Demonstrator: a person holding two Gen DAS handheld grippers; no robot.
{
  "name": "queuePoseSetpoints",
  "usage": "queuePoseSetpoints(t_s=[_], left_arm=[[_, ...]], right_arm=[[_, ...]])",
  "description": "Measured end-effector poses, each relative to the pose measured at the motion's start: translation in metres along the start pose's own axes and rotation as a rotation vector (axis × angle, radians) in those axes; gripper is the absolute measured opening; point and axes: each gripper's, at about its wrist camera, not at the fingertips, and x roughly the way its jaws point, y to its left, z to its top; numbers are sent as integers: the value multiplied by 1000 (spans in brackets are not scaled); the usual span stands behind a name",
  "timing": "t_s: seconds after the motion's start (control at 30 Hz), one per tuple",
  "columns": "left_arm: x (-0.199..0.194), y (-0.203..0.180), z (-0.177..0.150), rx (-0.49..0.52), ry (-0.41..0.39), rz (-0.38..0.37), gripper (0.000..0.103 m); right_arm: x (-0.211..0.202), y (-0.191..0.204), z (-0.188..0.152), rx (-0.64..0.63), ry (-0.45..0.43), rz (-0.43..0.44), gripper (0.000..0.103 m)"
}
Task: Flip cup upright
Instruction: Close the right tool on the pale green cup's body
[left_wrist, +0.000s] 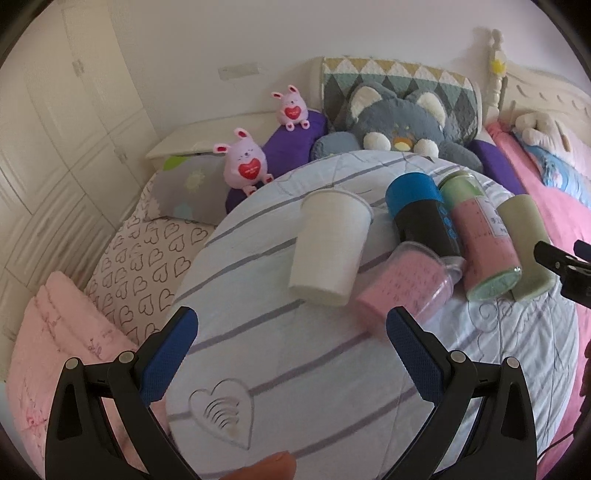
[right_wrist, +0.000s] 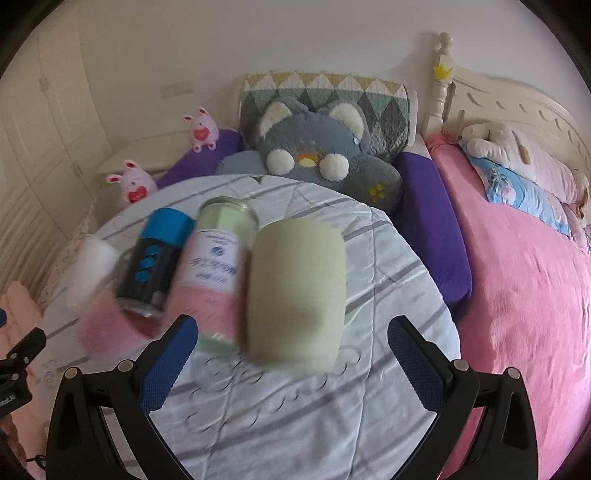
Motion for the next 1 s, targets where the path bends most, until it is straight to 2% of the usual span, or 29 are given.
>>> queuePoseSetpoints(t_s=[0.33,0.63,0.77,1.0], left_arm=[[15,-12,4,23,24,-7,103],[17,-10,7,20,24,2,103],[15,-8,3,23,26,4,103],[-5,1,-11,24,9,6,103]], right_arm=[[45,-6,22,-40,115,7,101],[77,-8,33,-52,216,64,101],[84,-12,29,-17,229,125,85],[54,-19,22,5,176,129,84]])
